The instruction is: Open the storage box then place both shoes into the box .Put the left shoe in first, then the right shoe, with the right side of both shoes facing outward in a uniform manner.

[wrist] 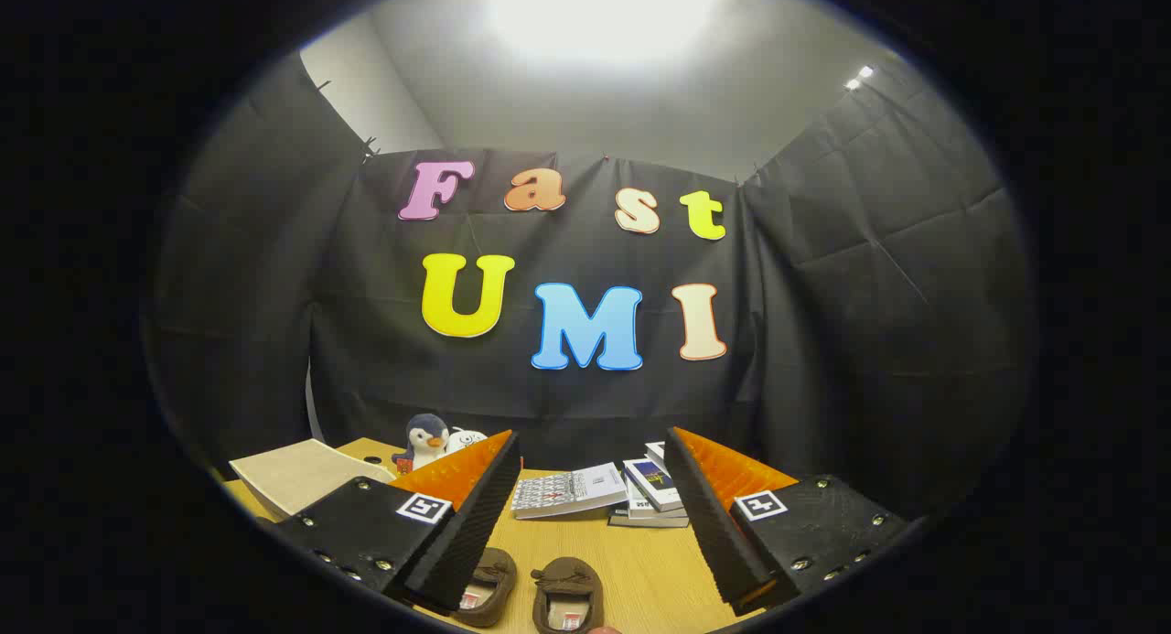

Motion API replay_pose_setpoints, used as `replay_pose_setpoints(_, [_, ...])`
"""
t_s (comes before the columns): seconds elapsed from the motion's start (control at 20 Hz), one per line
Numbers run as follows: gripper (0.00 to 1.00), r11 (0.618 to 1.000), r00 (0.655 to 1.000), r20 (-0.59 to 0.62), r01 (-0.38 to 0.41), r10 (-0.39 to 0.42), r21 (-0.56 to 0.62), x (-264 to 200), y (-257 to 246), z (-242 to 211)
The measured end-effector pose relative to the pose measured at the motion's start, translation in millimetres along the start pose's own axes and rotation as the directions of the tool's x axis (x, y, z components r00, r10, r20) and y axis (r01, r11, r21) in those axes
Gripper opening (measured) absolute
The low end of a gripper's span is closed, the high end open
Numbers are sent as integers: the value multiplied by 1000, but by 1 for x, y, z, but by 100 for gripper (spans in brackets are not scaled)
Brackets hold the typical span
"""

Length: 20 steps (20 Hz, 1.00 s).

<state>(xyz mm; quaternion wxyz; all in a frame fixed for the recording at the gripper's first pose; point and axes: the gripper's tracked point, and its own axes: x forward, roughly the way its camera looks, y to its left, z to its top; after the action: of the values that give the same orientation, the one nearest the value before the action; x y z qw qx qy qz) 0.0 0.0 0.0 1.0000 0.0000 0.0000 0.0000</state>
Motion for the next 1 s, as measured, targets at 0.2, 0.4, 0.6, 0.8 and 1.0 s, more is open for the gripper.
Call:
replay_pose_setpoints(0.2, [97,1000,1000,2,-4,4,0,-2,-1,1])
replay_pose_setpoints(0.4, [97,1000,1000,3,-9,9,-3,-4,0,1])
replay_pose_setpoints(0.6, [97,1000,1000,5,-15,15,-3,-5,1,2])
replay_pose_setpoints(0.8, [97,1000,1000,11,-29,29,9,-3,8,3])
replay_pose_setpoints(1.0, [97,994,996,-6,-84,85,68,-1,31,-10])
